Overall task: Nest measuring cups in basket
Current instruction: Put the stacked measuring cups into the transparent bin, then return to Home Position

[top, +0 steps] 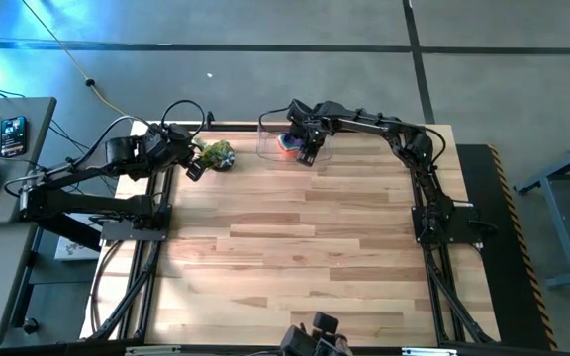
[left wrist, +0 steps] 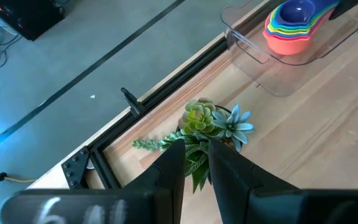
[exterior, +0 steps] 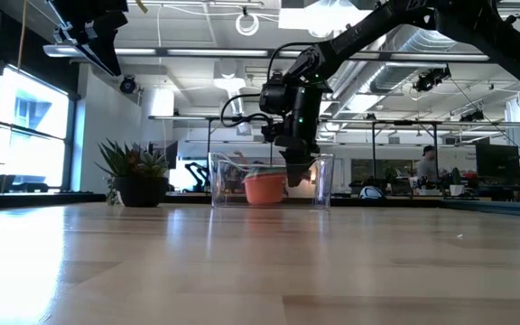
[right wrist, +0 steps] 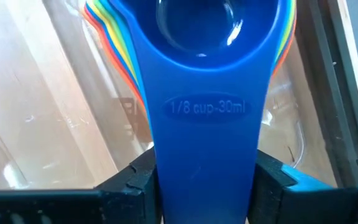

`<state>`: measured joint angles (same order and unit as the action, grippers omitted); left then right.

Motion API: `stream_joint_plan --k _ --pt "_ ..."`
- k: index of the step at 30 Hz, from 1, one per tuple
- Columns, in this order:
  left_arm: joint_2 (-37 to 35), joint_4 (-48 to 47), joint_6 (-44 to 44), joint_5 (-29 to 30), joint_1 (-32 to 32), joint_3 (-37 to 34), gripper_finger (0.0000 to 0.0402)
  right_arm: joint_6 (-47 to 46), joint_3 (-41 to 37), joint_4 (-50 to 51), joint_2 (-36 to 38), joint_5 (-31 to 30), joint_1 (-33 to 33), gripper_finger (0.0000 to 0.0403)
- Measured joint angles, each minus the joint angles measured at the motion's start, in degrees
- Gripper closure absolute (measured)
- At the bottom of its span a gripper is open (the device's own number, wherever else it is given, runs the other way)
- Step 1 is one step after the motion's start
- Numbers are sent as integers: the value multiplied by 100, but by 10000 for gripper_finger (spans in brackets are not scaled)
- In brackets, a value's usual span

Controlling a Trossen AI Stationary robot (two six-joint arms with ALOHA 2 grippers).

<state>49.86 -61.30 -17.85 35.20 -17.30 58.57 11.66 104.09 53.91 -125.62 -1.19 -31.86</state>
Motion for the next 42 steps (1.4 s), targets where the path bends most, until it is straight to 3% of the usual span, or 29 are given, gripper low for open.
stream_joint_plan --k 8,15,28,35,42 --pt "-1 0 0 -2 0 0 339 -67 5 2 0 -2 2 201" --pt "0 0 0 -104 0 0 339 -282 128 204 0 -4 2 190" --pt "-115 17 -82 -1148 2 0 339 -976 1940 1345 0 68 15 190" --pt "-890 697 -486 -1169 18 -603 339 -1098 3113 2049 17 341 123 190" --pt "-2043 1663 -394 -1274 22 -1444 339 -1566 2630 1163 832 561 442 190"
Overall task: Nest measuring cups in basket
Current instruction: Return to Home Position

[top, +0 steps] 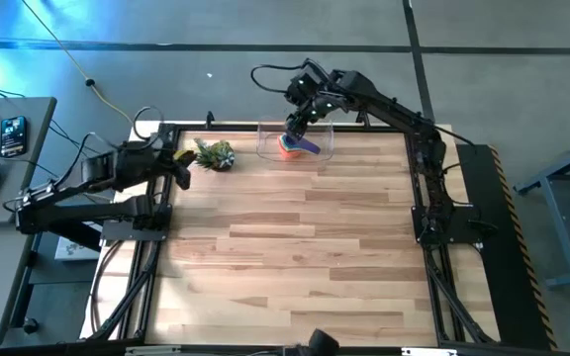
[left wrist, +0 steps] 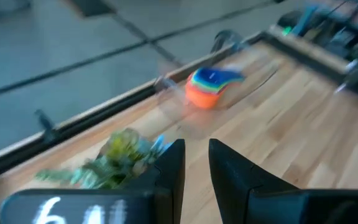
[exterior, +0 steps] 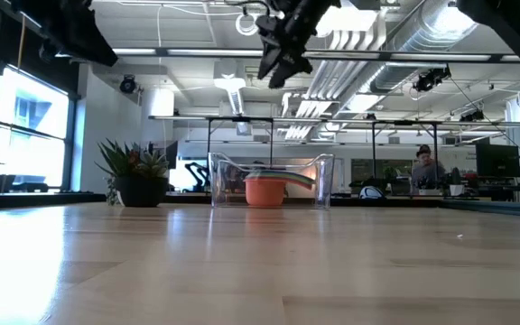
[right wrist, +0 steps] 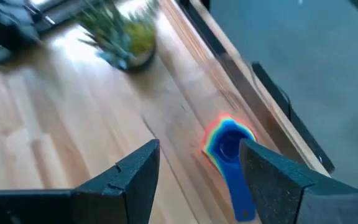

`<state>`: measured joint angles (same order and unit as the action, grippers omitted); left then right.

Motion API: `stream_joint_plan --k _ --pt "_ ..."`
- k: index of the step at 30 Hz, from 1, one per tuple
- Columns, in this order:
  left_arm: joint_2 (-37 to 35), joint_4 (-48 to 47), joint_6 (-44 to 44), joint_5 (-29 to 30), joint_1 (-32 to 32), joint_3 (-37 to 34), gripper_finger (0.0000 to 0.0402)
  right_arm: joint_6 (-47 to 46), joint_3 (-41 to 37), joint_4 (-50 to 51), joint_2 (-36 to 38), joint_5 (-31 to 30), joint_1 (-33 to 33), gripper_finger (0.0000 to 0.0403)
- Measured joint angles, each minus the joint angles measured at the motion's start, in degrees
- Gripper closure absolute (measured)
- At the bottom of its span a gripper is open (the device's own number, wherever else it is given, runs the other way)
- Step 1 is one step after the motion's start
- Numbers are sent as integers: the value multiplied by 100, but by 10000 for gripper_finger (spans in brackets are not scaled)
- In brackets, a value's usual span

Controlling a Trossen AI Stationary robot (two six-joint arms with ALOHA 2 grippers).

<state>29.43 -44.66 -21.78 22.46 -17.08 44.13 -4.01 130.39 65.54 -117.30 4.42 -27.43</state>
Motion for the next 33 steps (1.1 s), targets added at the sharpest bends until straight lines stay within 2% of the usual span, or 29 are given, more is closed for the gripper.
stream_joint_plan --k 9,18,23,26,29,33 --pt "-1333 1380 547 -629 0 -1227 339 -173 -7 -694 626 -90 598 190" --pt "-2382 2316 872 -1055 0 -2487 339 -517 -7 -1072 893 -1274 1572 190" --pt "-2924 2536 968 -1292 0 -2991 339 -756 -9 -1100 895 -1363 1995 190" --pt "-2915 2522 1003 -1348 0 -3179 339 -863 -9 -1100 895 -1641 2254 190" --pt "-2922 2934 1091 -1523 0 -3430 339 -920 -9 -1102 895 -2102 2491 190" --pt "-2922 3255 1098 -1596 0 -3696 339 -905 -9 -1149 895 -2214 2710 190"
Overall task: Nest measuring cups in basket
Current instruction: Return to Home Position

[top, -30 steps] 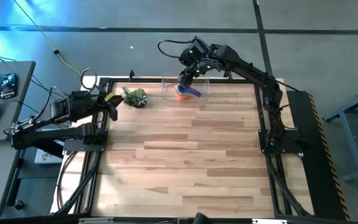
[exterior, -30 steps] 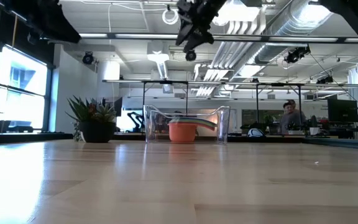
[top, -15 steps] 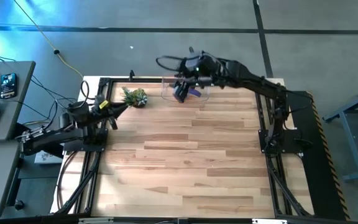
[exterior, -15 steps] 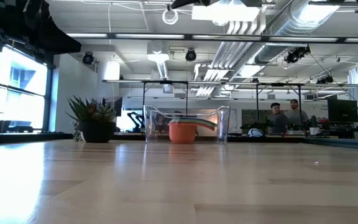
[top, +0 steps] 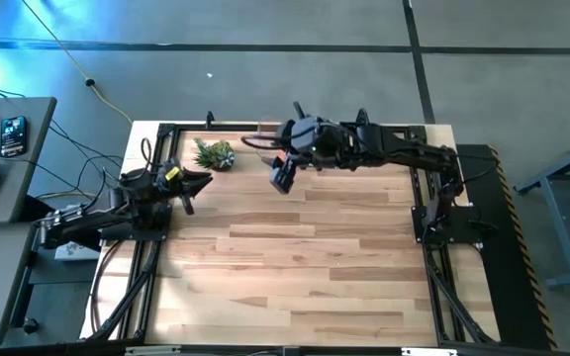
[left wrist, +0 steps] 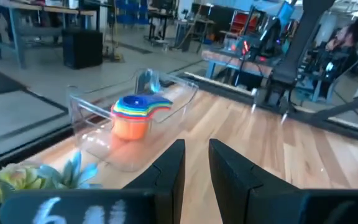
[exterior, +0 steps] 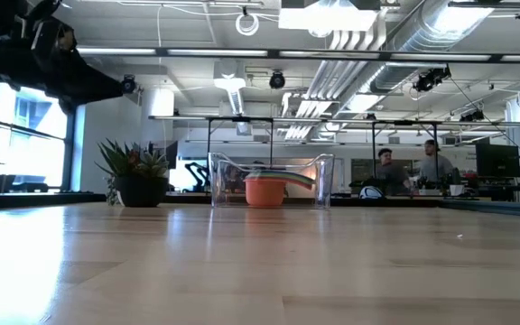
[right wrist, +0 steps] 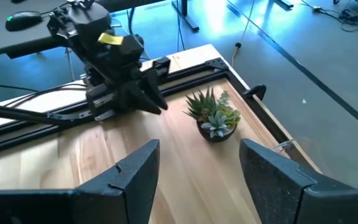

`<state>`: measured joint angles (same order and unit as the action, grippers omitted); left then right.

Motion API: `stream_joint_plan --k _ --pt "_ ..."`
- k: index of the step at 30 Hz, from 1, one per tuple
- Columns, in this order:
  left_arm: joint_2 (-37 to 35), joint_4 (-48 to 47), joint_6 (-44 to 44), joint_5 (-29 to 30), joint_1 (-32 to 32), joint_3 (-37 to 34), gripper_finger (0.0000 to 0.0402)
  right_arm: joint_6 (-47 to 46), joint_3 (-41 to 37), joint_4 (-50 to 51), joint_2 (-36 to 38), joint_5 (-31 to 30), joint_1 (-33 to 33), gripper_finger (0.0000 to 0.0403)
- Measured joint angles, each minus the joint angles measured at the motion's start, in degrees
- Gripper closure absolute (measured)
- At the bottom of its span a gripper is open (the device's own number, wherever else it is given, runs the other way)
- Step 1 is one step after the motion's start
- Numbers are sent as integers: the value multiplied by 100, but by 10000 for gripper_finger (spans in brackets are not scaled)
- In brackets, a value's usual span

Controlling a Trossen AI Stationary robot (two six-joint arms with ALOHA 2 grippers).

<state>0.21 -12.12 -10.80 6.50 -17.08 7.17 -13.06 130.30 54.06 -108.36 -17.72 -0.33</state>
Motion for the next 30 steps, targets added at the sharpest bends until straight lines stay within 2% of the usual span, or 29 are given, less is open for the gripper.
stream_joint_plan --k 4,11,20,22,25,30 --pt "6 192 -7 -2 -2 -277 339 18 -6 103 19 -183 91 190" --pt "50 467 -98 101 -2 -346 339 318 -9 591 415 -412 32 190" --pt "175 470 -106 110 -4 -342 339 705 -186 1811 1731 -881 -210 190" --pt "176 472 -106 113 -4 -342 339 633 -639 1897 2263 -1118 -231 190" --pt "175 472 -108 138 -4 -342 339 258 -1823 1570 3328 -1382 -239 190" --pt "175 472 -108 138 -4 -342 339 65 -4348 -262 5169 -1202 -103 190"
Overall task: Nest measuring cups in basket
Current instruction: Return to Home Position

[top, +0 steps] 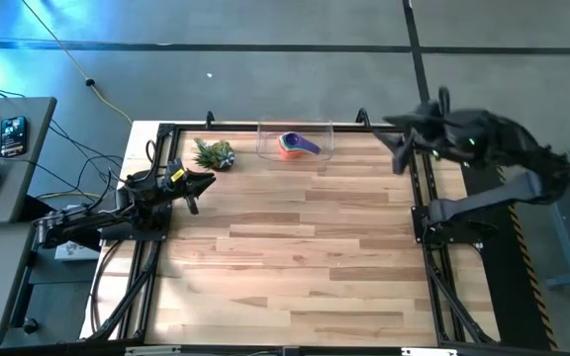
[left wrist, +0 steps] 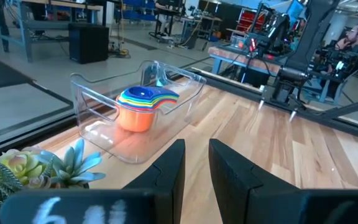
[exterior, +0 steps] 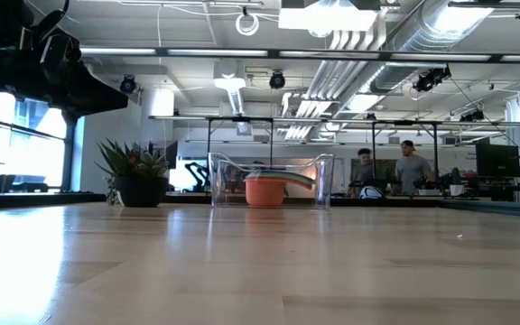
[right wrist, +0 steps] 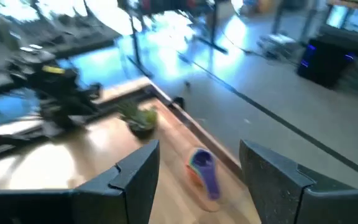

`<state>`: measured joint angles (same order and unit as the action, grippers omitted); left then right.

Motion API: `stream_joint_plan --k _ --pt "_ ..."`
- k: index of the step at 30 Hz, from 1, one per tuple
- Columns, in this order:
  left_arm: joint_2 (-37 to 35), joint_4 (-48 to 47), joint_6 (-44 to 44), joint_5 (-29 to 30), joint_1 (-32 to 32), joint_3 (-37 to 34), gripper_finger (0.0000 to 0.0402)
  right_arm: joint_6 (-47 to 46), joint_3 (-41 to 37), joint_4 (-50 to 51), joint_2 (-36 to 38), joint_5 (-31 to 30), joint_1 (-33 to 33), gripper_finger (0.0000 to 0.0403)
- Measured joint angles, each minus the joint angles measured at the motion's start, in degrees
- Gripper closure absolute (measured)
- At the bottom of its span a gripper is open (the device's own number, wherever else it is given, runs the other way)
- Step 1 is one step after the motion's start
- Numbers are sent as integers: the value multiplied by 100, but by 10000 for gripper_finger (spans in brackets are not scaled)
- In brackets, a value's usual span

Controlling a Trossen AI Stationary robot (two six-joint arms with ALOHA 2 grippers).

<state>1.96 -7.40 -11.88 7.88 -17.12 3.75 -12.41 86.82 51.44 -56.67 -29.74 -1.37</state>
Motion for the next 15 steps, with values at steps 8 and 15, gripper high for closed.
stream_joint_plan --k 8,15 --pt "0 -1 1 -2 0 0 339 -280 -3466 -2530 2147 542 28 190" --pt "0 -2 0 -2 0 2 339 -465 -5573 -4425 3291 1742 28 190"
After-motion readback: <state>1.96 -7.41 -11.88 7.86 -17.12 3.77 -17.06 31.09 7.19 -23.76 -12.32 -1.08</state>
